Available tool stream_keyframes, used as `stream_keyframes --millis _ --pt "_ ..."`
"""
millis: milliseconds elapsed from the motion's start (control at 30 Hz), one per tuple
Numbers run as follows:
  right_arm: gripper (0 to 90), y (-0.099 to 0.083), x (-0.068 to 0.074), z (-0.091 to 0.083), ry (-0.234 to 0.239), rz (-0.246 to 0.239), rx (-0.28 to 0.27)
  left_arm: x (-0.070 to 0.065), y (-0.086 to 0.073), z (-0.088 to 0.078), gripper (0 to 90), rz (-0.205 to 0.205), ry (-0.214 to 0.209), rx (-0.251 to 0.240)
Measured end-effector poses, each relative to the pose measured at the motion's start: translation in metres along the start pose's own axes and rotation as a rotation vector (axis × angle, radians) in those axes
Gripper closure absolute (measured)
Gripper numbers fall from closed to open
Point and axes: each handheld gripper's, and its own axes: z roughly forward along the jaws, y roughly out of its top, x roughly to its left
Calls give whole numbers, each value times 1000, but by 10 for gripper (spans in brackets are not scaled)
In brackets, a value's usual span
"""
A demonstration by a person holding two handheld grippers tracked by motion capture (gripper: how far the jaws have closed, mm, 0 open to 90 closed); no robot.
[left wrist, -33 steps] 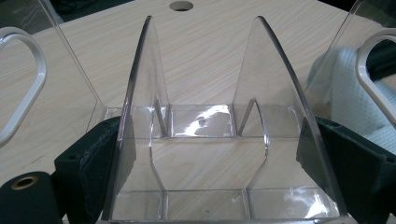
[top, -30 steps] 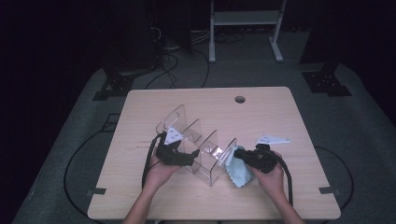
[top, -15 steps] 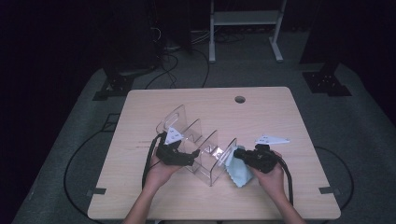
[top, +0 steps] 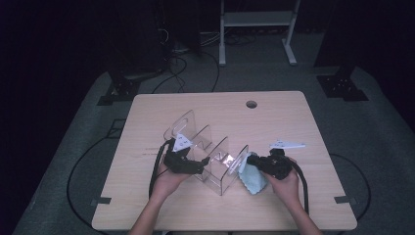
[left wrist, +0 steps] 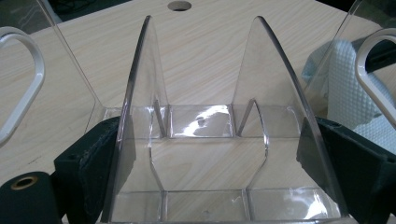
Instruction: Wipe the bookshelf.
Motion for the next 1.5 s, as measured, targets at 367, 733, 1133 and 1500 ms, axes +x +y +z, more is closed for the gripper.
stream_keyframes --millis 367,733,1133,1500 --pt "819 15 10 -12 25 -25 -63 0 0 0 82 0 -2 3" --pt "819 25 15 -20 14 -55 -61 0 0 0 81 3 -6 7" --pt "819 59 11 -30 1 -71 -47 0 0 1 79 2 -17 7" --pt "825 71 40 -34 45 -169 13 0 0 1 79 1 -17 9"
